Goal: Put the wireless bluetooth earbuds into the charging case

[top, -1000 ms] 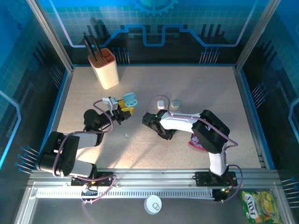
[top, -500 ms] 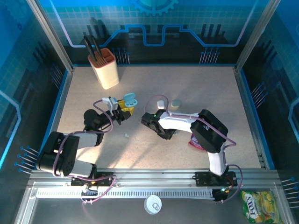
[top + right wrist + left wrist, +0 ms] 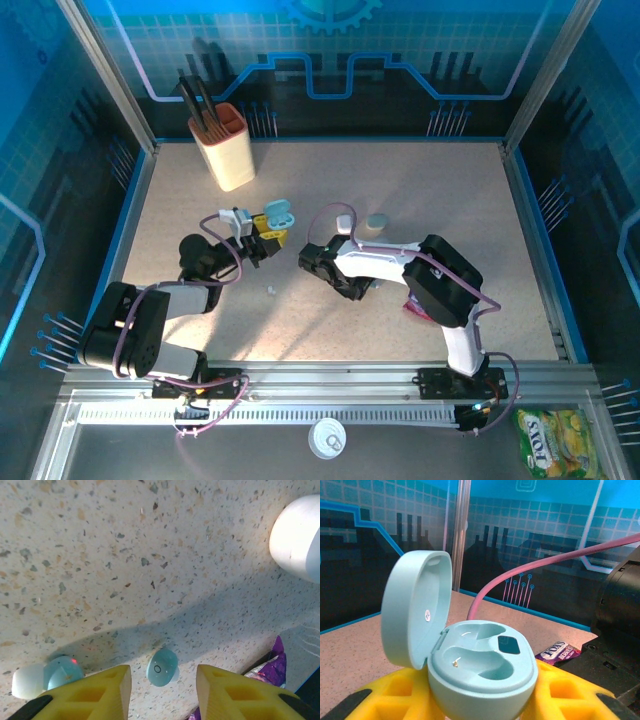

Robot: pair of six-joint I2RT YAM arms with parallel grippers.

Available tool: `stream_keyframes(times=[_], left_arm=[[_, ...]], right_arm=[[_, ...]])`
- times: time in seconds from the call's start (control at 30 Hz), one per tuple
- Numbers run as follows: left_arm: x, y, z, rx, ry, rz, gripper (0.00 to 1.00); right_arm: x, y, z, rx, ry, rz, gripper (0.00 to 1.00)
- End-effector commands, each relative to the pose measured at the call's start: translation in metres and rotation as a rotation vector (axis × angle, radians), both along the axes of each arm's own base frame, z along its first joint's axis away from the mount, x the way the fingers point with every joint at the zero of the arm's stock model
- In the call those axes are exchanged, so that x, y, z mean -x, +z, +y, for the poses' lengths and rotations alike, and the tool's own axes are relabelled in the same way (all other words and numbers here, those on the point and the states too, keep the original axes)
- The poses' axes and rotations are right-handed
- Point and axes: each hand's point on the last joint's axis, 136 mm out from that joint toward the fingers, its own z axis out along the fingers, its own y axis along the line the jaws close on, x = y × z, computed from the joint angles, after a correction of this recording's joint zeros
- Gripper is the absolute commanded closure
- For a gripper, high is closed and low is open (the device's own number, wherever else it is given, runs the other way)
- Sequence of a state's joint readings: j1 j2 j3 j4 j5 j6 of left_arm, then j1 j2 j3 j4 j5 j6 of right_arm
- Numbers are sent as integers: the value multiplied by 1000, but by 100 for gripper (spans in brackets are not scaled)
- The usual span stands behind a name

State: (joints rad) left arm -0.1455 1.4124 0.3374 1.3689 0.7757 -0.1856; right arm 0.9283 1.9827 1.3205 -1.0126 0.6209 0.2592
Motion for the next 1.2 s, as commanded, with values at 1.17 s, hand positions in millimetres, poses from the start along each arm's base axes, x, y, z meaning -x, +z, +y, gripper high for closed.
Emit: stream_keyframes(times=[1.17], left_arm=[[4,8,1,4,-19,-32,65]], right_arm=[[5,-12,-29,42,-124,57,68]])
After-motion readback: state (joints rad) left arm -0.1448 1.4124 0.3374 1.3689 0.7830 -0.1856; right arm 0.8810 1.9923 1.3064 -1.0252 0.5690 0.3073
